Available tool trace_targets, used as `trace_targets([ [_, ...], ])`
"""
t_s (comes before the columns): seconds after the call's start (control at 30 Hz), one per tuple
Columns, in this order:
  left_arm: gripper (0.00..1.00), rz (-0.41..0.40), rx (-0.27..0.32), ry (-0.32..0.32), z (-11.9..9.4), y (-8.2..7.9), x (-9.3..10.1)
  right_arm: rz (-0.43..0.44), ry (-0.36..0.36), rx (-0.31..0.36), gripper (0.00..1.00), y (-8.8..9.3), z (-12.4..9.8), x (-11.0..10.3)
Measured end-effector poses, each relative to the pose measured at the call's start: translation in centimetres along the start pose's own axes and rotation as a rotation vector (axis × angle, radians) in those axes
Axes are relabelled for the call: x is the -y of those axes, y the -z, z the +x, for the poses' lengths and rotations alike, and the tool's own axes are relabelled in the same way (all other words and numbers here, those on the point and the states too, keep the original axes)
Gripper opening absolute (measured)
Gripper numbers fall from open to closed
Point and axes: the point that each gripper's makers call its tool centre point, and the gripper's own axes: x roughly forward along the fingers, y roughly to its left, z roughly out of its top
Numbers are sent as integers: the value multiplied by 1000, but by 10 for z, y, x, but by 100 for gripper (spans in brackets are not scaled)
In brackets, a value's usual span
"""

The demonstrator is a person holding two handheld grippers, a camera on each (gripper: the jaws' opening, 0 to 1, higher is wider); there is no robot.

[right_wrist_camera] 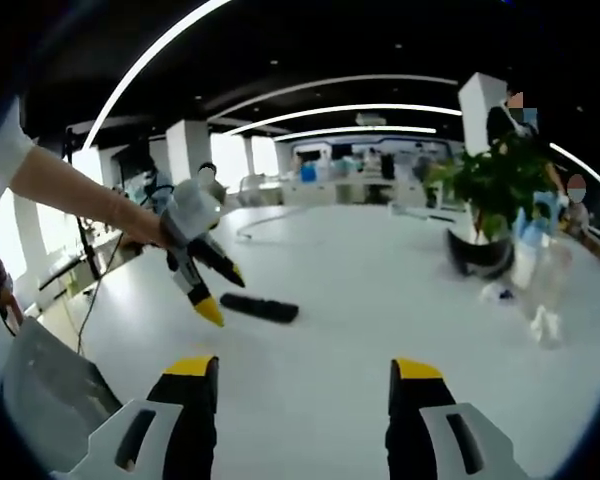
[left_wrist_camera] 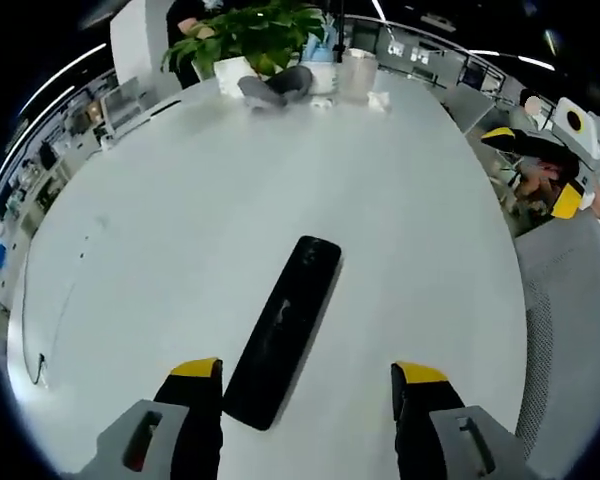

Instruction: Press the specified remote control buttons in sequence, fully releasing each button before pressing the next.

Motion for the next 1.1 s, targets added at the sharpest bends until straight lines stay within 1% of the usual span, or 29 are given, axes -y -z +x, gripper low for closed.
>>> trace_targets([
  [0.07, 71, -5, -4, 10, 2, -1, 1, 0, -3, -2, 67, 1, 0, 0],
  [0.2, 70, 37, -29, 12, 7, 0, 1, 1, -7, -8, 66, 4, 2, 3],
  [0.33, 68, 33, -29, 18, 10, -3, -1, 1, -8, -18, 65, 9, 4, 6],
  [0.5, 61, 43, -37, 23, 15, -5, -2, -4, -10, -28, 64, 12, 5, 8],
  [0.57, 61, 31, -26, 24, 18, -7, -2, 3, -9, -26, 64, 12, 5, 9],
  [0.63, 60, 41, -31, 30, 21, -5, -1, 6, -8, -25, 64, 13, 5, 10],
  [0.67, 58, 93, -30, 15, 21, -6, -4, 8, -7, -27, 64, 14, 6, 11],
  [0.7, 56, 80, -41, 4, 21, -4, -5, 8, -8, -28, 64, 14, 6, 11],
  [0.73, 56, 76, -35, 15, 20, -6, -4, 8, -8, -29, 64, 15, 6, 11],
  [0.97, 50, 83, -39, 12, 19, -6, -7, -4, -13, -42, 63, 18, 8, 11],
  [1.1, 39, 90, -47, 8, 18, -5, -9, -5, -12, -44, 63, 19, 8, 10],
])
